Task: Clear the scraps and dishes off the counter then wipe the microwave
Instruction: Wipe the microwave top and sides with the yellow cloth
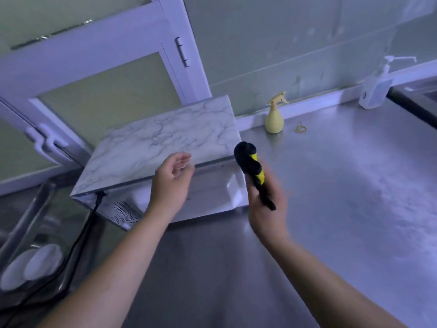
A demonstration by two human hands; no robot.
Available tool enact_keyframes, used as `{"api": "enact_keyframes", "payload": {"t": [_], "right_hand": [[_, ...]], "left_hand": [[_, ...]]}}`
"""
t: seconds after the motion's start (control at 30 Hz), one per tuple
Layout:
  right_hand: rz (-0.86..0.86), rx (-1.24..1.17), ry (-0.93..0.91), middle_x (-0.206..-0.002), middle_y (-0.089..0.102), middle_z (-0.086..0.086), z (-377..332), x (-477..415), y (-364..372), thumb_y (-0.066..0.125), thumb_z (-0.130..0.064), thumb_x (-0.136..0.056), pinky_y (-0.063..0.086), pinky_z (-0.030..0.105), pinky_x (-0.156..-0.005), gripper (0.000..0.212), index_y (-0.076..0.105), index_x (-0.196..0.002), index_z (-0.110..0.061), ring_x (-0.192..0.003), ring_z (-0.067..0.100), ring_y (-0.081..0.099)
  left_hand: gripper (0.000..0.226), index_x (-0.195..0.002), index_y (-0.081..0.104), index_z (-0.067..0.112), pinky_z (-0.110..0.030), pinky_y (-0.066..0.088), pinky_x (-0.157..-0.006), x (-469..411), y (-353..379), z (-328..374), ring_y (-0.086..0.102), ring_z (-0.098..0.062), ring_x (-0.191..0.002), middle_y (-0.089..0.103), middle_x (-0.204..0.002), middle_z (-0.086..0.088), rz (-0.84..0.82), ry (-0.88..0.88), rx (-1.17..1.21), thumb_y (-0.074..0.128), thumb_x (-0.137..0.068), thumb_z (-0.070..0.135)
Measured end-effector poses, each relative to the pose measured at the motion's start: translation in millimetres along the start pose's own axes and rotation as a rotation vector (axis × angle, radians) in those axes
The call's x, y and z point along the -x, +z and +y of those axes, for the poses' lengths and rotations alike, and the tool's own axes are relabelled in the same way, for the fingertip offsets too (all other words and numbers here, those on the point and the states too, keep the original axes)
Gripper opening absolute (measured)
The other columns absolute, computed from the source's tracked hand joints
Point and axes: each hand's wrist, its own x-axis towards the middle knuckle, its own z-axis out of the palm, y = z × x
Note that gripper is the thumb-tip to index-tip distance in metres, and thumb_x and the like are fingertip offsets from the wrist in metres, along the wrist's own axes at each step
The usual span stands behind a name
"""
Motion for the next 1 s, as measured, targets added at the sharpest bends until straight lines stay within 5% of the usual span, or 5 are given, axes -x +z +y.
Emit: {"api": "enact_keyframes", "payload": {"t": [0.17, 0.53, 0.77, 0.83, 1.0], "right_hand": [[-0.108, 0.389, -0.234, -0.151, 0.044, 0.017, 50.2, -6.7, 46.5, 0.061, 0.014, -0.082, 0.027, 0.073, -0.109, 0.059, 0.055, -0.139, -0.001, -0.147, 0.044, 0.028], [0.022, 0.377, -0.291, -0.144, 0.053, 0.021, 106.5, 15.8, 45.6, 0.049, 0.001, -0.095, 0.038, 0.066, -0.108, 0.038, 0.061, -0.131, 0.000, -0.142, 0.043, 0.037], [0.189, 0.125, 0.634, -0.145, 0.054, -0.007, 132.4, 64.8, 56.9, 0.046, 0.021, -0.079, 0.029, -0.009, -0.088, 0.069, 0.063, -0.135, -0.016, -0.126, 0.008, 0.056], [0.234, 0.030, 0.786, -0.117, 0.067, -0.017, 136.2, 60.2, 52.6, 0.042, 0.018, -0.078, 0.035, -0.007, -0.077, 0.067, 0.068, -0.128, -0.019, -0.098, -0.012, 0.061], [0.219, -0.156, 1.025, -0.081, 0.062, 0.002, 145.9, 30.1, 16.0, 0.048, 0.011, -0.082, 0.046, 0.031, -0.073, 0.033, 0.066, -0.087, -0.015, -0.077, 0.024, 0.055]], "left_hand": [[0.060, -0.152, 0.030, 0.032, -0.046, 0.022, -0.117, -52.7, 0.9, -16.0, 0.021, -0.024, -0.149, 0.026, -0.162, -0.001, -0.054, -0.120, -0.690, 0.048, -0.097, 0.050], [0.056, -0.151, 0.005, 0.056, -0.054, -0.007, -0.118, -55.4, 22.6, -45.3, -0.006, -0.024, -0.154, -0.003, -0.167, 0.008, -0.176, -0.233, -0.953, 0.014, -0.096, 0.064], [0.056, -0.151, 0.007, 0.055, -0.055, -0.008, -0.119, -55.1, 25.6, -40.7, -0.006, -0.024, -0.153, -0.003, -0.167, 0.007, -0.158, -0.259, -0.941, 0.017, -0.097, 0.061], [0.055, -0.151, 0.006, 0.055, -0.054, -0.008, -0.119, -54.5, 25.5, -39.2, -0.007, -0.023, -0.153, -0.004, -0.167, 0.008, -0.170, -0.270, -0.938, 0.017, -0.097, 0.061], [0.056, -0.152, 0.006, 0.054, -0.054, -0.008, -0.119, -54.9, 24.4, -36.1, -0.008, -0.023, -0.153, -0.004, -0.167, 0.008, -0.181, -0.278, -0.933, 0.017, -0.098, 0.062]]}}
